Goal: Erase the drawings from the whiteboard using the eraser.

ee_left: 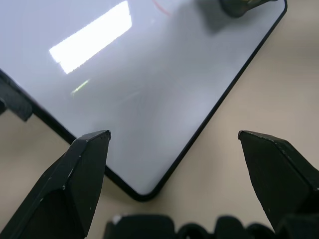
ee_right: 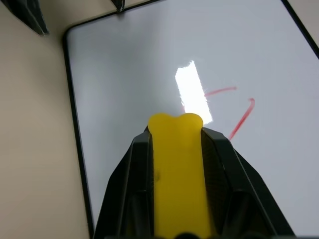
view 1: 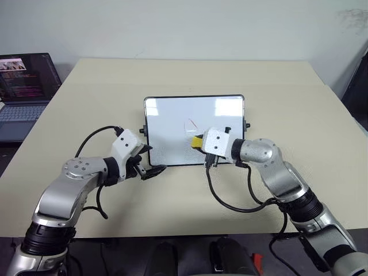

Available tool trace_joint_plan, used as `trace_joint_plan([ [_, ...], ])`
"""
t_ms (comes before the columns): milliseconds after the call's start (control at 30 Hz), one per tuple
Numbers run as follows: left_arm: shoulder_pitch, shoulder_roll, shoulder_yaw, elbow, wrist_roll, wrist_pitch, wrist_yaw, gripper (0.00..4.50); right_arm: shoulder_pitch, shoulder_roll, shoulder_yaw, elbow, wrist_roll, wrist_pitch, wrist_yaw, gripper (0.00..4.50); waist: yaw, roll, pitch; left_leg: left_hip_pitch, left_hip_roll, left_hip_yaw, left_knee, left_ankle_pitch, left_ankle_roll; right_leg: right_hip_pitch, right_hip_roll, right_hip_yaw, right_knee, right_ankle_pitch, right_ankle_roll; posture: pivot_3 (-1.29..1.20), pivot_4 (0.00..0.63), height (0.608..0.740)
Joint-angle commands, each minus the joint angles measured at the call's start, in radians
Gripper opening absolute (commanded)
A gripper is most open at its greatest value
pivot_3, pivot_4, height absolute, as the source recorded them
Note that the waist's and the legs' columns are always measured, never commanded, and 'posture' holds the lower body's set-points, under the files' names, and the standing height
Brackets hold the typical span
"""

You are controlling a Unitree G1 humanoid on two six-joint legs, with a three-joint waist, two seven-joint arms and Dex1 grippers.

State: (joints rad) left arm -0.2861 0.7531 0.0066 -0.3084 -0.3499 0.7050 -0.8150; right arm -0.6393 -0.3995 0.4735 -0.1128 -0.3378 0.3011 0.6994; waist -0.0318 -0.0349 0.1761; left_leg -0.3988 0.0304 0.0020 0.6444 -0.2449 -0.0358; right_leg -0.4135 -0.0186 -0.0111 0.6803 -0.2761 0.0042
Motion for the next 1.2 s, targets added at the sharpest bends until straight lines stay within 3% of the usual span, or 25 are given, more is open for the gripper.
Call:
trace_joint_plan([
  [33,-0.019,-0.001,-0.002,-0.013,0.004,-0.023,-0.001,4.50,-0.046,0.044,0.005,0.018,-0.029,-0.058,-0.049,0.99,-0.001,0.000,0.000,0.000,0.000,0.000,0.000,0.000,0.000,0.000,0.000,0.000,0.000,0.000,0.000,0.00,0.150,0.740],
  [400,-0.019,0.001,-0.011,-0.009,0.011,-0.027,-0.003,4.50,-0.176,0.120,-0.031,0.209,-0.059,-0.092,-0.133,0.99,0.003,0.000,0.000,0.000,0.001,0.000,0.001,0.000,0.000,0.000,-0.001,0.000,0.000,0.002,-0.004,0.00,0.150,0.740],
  [567,-0.014,-0.001,-0.007,-0.022,0.006,-0.018,0.002,4.50,-0.174,0.123,-0.054,0.194,-0.030,-0.093,-0.119,0.99,0.003,0.000,0.000,-0.001,0.001,-0.001,0.000,0.000,0.000,0.000,-0.001,0.000,0.000,0.002,-0.004,0.00,0.150,0.740],
  [667,-0.003,-0.004,-0.002,-0.038,0.000,-0.015,0.007,4.50,-0.077,0.129,-0.149,-0.034,0.162,0.099,0.017,0.99,0.003,0.000,0.000,-0.001,0.002,-0.001,0.000,0.000,0.000,0.000,-0.001,0.000,0.000,0.002,-0.004,0.00,0.150,0.740],
  [833,0.007,-0.023,0.002,-0.038,0.000,-0.034,0.016,4.50,0.072,0.064,-0.293,-0.264,0.349,0.407,0.096,0.99,0.009,0.000,0.000,-0.001,0.001,-0.002,0.001,0.000,0.000,0.001,-0.002,-0.001,0.000,0.002,-0.004,0.00,0.150,0.740],
  [1000,0.005,-0.040,-0.008,-0.023,0.001,-0.061,0.011,4.50,0.237,-0.051,-0.320,-0.370,0.353,0.445,0.066,0.99,0.009,0.000,0.000,0.002,0.000,-0.002,0.001,0.000,0.000,0.004,-0.002,-0.001,0.000,0.002,-0.004,0.00,0.150,0.740],
  [1200,-0.011,-0.077,-0.011,0.010,-0.008,-0.104,-0.002,4.50,0.387,-0.083,-0.358,-0.417,0.372,0.413,0.001,0.99,0.001,0.000,0.000,0.002,0.000,0.000,0.001,0.000,0.000,0.004,-0.001,0.000,0.000,0.002,-0.003,0.00,0.150,0.740],
])
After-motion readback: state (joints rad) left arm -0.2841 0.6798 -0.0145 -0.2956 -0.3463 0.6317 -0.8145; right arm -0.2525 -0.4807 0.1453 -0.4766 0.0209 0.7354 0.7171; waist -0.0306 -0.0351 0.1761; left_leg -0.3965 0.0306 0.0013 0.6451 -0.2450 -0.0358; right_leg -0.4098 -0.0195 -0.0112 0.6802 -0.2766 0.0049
